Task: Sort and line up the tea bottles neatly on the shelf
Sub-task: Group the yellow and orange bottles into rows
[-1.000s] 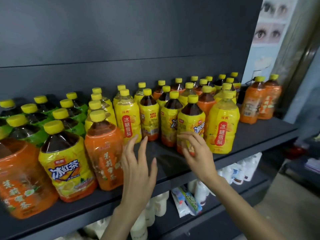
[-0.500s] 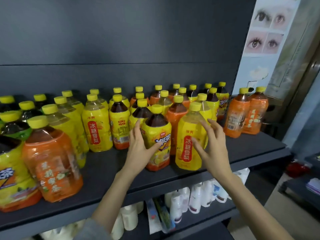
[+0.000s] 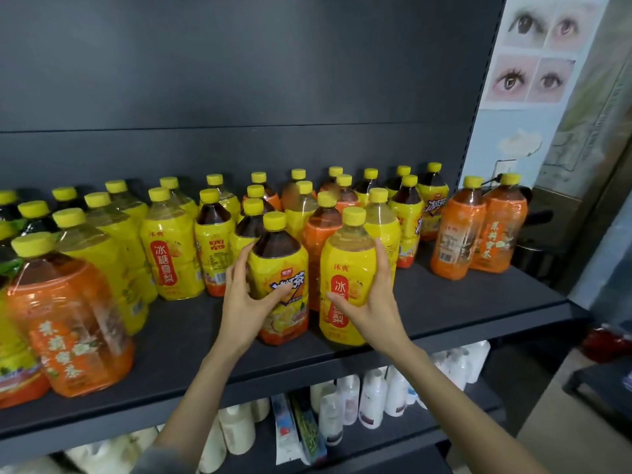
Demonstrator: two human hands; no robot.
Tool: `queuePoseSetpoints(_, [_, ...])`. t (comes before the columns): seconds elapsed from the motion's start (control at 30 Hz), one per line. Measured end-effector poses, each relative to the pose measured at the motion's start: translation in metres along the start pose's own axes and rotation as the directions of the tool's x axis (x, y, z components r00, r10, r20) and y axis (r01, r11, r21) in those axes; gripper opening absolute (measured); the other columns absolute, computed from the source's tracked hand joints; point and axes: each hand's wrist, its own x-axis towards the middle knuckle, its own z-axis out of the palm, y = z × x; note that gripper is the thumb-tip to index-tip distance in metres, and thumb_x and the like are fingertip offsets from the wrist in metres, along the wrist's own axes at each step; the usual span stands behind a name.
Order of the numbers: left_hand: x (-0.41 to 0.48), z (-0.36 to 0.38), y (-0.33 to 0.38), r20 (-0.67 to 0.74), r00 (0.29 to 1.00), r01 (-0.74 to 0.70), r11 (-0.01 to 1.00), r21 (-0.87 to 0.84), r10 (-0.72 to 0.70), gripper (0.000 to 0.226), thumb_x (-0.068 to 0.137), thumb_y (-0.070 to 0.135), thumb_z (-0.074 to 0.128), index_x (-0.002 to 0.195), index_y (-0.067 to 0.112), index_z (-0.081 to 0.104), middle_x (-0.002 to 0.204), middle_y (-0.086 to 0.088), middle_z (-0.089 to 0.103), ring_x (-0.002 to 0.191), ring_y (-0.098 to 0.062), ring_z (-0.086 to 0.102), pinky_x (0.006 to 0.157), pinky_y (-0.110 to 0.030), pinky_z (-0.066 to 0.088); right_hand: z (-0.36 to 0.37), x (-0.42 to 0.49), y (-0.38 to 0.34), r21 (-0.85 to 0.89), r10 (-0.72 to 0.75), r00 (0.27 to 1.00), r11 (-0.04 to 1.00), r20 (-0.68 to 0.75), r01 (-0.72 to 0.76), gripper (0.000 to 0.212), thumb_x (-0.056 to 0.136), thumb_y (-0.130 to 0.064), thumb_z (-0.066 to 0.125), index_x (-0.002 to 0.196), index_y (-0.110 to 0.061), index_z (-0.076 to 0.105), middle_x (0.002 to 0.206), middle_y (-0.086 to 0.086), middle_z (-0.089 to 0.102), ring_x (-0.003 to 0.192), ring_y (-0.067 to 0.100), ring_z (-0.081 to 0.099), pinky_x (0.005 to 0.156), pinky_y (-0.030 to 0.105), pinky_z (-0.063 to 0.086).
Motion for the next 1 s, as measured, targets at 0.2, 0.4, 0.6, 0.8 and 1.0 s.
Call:
queuePoseSetpoints(0.2, [-0.005, -0.002, 0.004, 0.001, 0.999, -0.038, 0.998, 0.046, 0.038, 0.088, 0.069, 0.035, 0.077, 0.141, 0.038, 0.026, 0.136, 0.002, 0.032, 0.123, -0.007, 0.036, 0.094, -0.024, 0.038, -0.009, -0.003, -0.001, 0.138, 0.169, 0.984, 0.978, -0.058, -0.160, 0.108, 0.058, -0.062, 0.079, 0.139, -0.059, 0.008, 0.147, -0.010, 0.036, 0.132, 0.015, 0.043, 0.101, 0.053, 0.043])
queuePoseSetpoints(0.4, [-0.005, 0.015, 0.005, 0.022, 0.999, -0.044, 0.997, 0.059, 0.043, 0.092, 0.070, 0.041, 0.075, 0.146, 0.035, 0.023, 0.142, -0.004, 0.029, 0.134, -0.017, 0.031, 0.105, -0.038, 0.036, -0.045, -0.012, -0.005, 0.078, 0.235, 0.968, 0.970, -0.090, -0.229, 0.108, 0.052, -0.070, 0.077, 0.138, -0.058, 0.013, 0.140, -0.018, 0.044, 0.124, 0.014, 0.050, 0.095, 0.056, 0.046])
queuePoseSetpoints(0.6, [-0.027, 0.036, 0.025, -0.027, 0.953, -0.289, 0.935, 0.206, 0.300, 0.099, 0.080, 0.058, 0.061, 0.150, 0.022, 0.002, 0.150, -0.001, 0.006, 0.140, -0.010, 0.009, 0.111, -0.038, 0.023, -0.090, -0.031, -0.024, 0.250, 0.244, 0.968, 0.942, -0.048, -0.225, 0.101, 0.059, -0.036, 0.088, 0.138, -0.045, 0.025, 0.127, -0.014, 0.054, 0.108, 0.006, 0.061, 0.079, 0.031, 0.057])
queuePoseSetpoints(0.8, [-0.063, 0.054, 0.067, 0.542, 0.825, -0.023, 0.966, -0.257, 0.164, 0.098, 0.063, 0.074, 0.065, 0.144, 0.047, 0.015, 0.145, 0.025, 0.034, 0.132, 0.004, 0.035, 0.105, -0.032, 0.039, -0.096, -0.039, -0.063, 0.387, 0.221, 0.970, 0.889, 0.101, -0.243, 0.085, 0.064, -0.007, 0.075, 0.129, -0.039, 0.032, 0.116, -0.008, 0.060, 0.102, 0.010, 0.065, 0.071, 0.024, 0.055])
queuePoseSetpoints(1.0, [-0.061, 0.038, 0.063, 0.583, 0.812, 0.211, 0.918, -0.336, 0.027, 0.084, 0.055, 0.041, 0.082, 0.127, 0.037, 0.040, 0.114, 0.021, 0.063, 0.107, -0.004, 0.062, 0.080, -0.024, 0.053, -0.065, -0.035, -0.073, 0.408, 0.169, 0.959, 0.878, 0.226, -0.251, 0.091, 0.068, -0.009, 0.076, 0.140, -0.032, 0.025, 0.128, -0.003, 0.053, 0.110, 0.009, 0.061, 0.078, 0.024, 0.054])
